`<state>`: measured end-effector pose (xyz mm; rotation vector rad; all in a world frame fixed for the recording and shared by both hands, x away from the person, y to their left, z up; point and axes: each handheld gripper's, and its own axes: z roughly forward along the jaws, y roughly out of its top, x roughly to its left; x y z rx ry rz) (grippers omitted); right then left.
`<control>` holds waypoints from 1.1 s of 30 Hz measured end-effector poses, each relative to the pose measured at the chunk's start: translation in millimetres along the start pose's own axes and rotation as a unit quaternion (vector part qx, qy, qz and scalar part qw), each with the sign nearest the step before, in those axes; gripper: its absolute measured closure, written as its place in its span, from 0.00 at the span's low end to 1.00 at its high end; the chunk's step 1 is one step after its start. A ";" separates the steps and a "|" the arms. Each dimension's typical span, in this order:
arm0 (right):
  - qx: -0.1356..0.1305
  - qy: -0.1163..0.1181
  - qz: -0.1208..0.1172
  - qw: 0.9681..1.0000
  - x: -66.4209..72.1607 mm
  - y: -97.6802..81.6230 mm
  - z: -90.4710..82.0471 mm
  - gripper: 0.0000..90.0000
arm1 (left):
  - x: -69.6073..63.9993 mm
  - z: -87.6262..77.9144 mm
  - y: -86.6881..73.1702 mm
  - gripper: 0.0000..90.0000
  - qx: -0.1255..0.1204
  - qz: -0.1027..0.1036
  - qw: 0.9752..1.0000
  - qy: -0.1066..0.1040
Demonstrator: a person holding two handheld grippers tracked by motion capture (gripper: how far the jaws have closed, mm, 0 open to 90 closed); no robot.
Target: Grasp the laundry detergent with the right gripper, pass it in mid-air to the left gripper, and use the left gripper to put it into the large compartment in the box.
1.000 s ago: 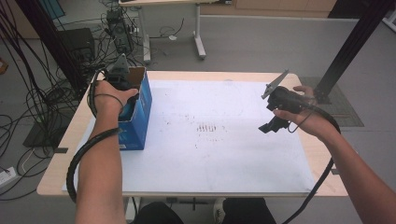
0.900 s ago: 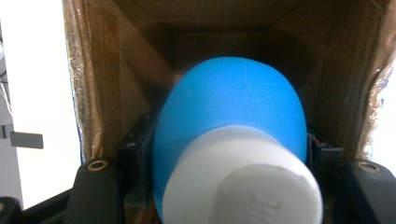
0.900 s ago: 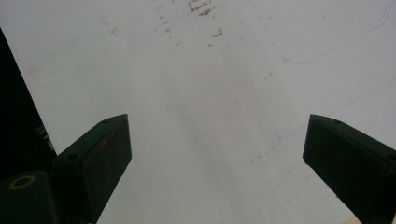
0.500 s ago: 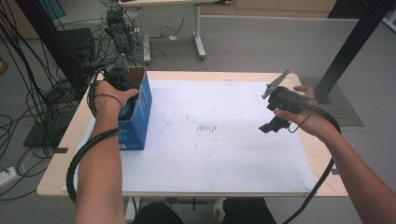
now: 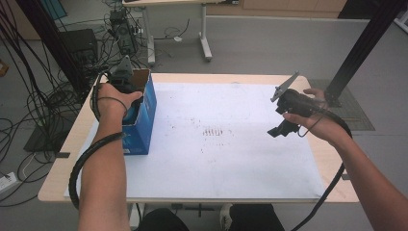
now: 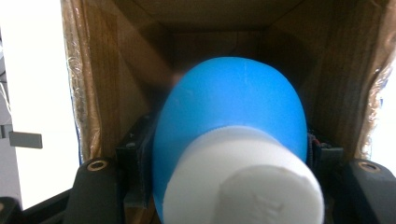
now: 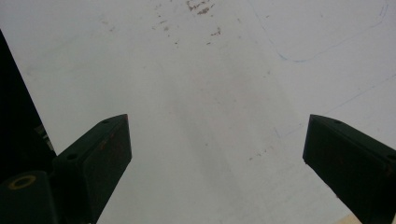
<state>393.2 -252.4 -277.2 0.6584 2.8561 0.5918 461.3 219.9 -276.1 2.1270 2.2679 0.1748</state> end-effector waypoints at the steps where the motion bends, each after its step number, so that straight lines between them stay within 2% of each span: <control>1: 0.000 0.000 0.000 1.000 0.0 0.1 -0.1 0.09 | -0.1 0.0 0.0 0.40 0.000 0.000 1.000 0.000; 16: -0.002 0.000 -0.001 1.000 -0.3 0.4 0.6 0.09 | -0.1 0.5 -0.7 0.39 -0.003 -0.005 1.000 -0.002; 33: 0.000 -0.001 -0.001 1.000 -1.0 -1.4 0.2 0.09 | 0.5 0.6 -0.7 0.39 -0.003 -0.001 1.000 -0.002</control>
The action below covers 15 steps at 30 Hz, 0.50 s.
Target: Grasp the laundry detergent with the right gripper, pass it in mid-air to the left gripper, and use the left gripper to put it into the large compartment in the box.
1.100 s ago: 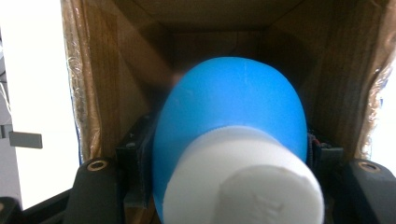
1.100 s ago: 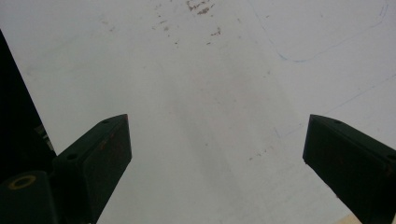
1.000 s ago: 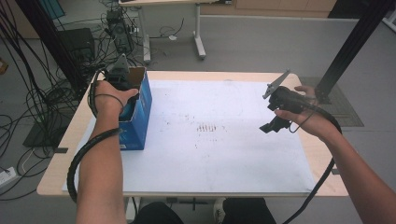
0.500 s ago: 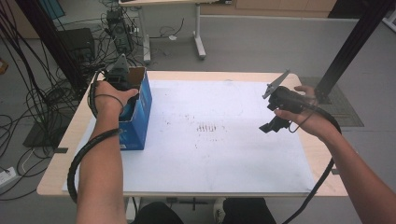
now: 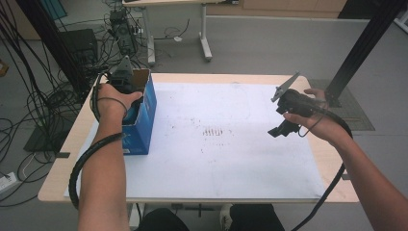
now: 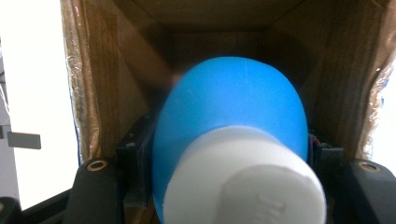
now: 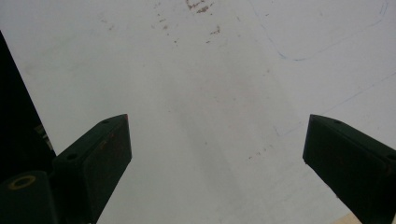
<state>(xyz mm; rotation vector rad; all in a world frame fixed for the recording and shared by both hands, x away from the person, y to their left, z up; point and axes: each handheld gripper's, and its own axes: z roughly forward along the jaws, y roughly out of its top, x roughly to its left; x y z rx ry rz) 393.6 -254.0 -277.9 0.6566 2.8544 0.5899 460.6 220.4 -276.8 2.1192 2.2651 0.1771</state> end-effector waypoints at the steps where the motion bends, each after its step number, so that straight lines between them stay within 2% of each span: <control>1: 0.002 0.000 0.000 1.000 0.1 0.3 0.0 0.09 | -0.1 0.0 0.1 0.39 0.000 0.000 1.000 0.000; 15: 0.001 -0.001 -0.002 1.000 -0.2 2.9 -0.6 0.09 | -0.2 0.0 0.2 0.40 0.001 0.000 1.000 0.001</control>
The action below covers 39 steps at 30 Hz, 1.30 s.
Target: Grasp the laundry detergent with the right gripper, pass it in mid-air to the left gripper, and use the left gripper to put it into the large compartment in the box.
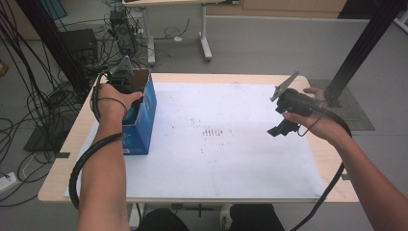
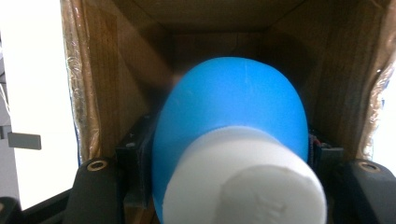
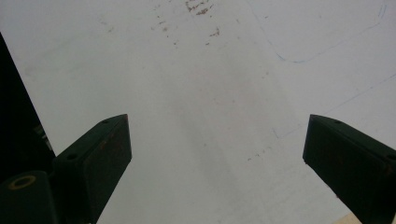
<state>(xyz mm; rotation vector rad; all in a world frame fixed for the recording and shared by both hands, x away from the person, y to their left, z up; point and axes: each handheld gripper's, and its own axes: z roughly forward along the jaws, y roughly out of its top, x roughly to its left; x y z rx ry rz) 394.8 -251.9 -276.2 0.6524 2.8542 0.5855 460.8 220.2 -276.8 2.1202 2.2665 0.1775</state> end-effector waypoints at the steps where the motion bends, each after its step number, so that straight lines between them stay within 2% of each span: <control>1: 0.000 0.000 0.000 1.000 0.1 0.1 0.0 0.09 | 0.0 0.0 0.1 0.40 0.000 0.000 1.000 0.000; 39: -0.003 -0.003 0.003 1.000 -0.5 -3.9 -3.7 0.09 | -1.6 0.2 -0.4 0.39 -0.001 -0.002 1.000 0.004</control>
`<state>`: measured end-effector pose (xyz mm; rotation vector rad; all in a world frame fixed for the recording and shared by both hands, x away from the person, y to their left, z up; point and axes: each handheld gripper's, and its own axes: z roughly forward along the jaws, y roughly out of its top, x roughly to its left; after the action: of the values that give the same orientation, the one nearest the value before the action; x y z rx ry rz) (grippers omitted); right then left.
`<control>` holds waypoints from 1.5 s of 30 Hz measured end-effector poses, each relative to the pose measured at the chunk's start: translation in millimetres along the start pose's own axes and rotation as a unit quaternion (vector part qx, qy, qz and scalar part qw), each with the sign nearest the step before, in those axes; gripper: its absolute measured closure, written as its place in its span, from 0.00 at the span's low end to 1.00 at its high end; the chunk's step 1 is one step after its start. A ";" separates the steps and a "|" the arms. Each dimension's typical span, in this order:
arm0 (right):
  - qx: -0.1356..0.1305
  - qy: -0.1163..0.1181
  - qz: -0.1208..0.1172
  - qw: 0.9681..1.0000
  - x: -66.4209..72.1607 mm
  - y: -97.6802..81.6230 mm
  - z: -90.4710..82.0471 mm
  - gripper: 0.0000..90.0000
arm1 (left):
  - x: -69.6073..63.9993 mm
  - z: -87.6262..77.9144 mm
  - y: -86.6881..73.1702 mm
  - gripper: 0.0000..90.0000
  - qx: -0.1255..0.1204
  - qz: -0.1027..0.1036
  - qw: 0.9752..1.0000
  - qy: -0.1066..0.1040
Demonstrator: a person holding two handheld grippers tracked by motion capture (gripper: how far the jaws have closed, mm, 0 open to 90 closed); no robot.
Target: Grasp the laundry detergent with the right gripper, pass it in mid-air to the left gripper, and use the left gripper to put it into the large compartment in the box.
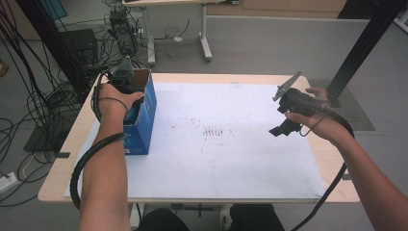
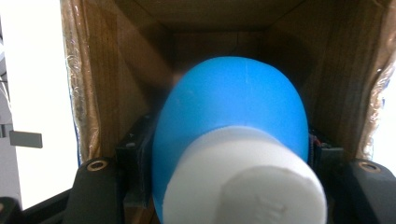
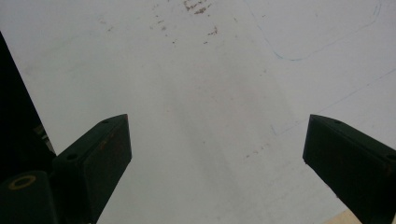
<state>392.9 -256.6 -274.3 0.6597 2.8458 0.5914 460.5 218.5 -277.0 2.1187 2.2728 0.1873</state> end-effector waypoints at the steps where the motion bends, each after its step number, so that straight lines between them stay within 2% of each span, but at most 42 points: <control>1: 0.001 0.000 0.001 1.000 0.1 0.1 0.0 0.09 | 0.0 0.0 -0.1 0.40 0.000 0.000 1.000 0.000; 17: -0.001 0.001 -0.001 1.000 0.6 0.5 -0.2 0.09 | 1.1 0.1 -0.4 0.39 0.003 -0.002 1.000 -0.003; 25: 0.000 0.002 -0.002 1.000 1.2 2.0 -1.2 0.09 | 2.9 -0.7 -1.5 0.34 0.006 -0.004 1.000 0.000; 41: -0.003 0.001 -0.009 1.000 3.2 5.9 -3.4 0.09 | -2.7 -17.2 -3.4 0.32 0.008 0.015 0.999 0.029; 45: -0.004 0.001 -0.010 1.000 3.7 5.7 -4.2 0.09 | -3.6 -20.3 -4.4 0.32 0.007 0.016 0.999 0.031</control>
<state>390.8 -251.6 -268.5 0.6300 2.8476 0.6009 454.2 213.3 -257.6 2.1873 2.2813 0.2402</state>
